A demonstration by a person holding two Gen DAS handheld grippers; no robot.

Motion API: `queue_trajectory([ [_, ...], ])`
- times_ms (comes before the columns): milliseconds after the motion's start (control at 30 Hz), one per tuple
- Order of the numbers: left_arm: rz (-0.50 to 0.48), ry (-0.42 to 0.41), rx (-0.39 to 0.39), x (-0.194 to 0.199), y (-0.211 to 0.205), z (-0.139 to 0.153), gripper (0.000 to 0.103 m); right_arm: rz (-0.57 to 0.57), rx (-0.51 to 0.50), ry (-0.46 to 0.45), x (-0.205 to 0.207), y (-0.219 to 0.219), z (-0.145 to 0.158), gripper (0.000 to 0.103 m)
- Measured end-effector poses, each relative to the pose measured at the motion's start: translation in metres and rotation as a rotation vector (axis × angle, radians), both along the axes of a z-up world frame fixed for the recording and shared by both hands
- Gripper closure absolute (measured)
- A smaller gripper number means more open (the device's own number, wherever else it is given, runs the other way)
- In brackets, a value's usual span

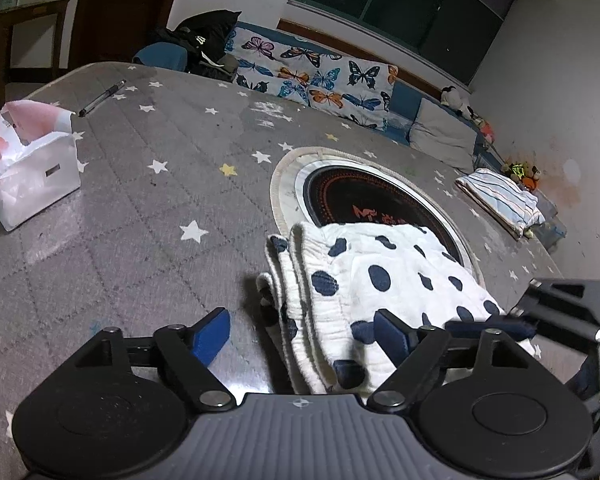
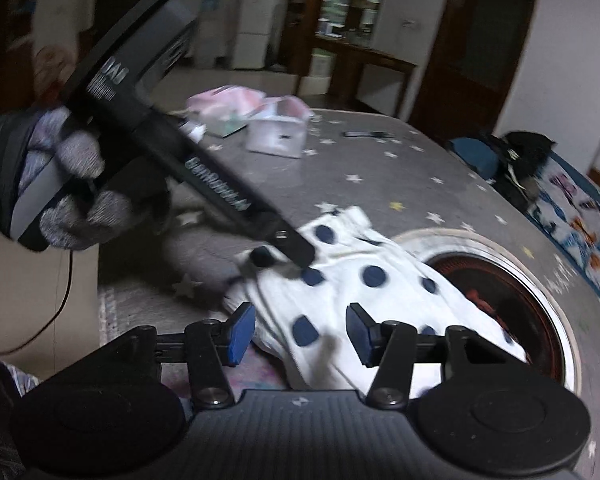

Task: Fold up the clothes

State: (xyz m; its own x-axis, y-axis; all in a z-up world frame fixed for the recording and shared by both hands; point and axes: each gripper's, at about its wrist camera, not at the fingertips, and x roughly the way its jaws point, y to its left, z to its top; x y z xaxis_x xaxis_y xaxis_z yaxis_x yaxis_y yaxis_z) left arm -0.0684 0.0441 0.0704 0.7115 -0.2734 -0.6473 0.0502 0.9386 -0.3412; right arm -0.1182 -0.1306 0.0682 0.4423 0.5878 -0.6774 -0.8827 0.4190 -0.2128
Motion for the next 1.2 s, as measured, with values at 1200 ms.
queue_trajectory([
  [1200, 0.214, 0.152, -0.457, -0.006, 0.013, -0.021, 0.005, 0.001, 0.073, -0.081, -0.007, 0.022, 0.0, 0.087],
])
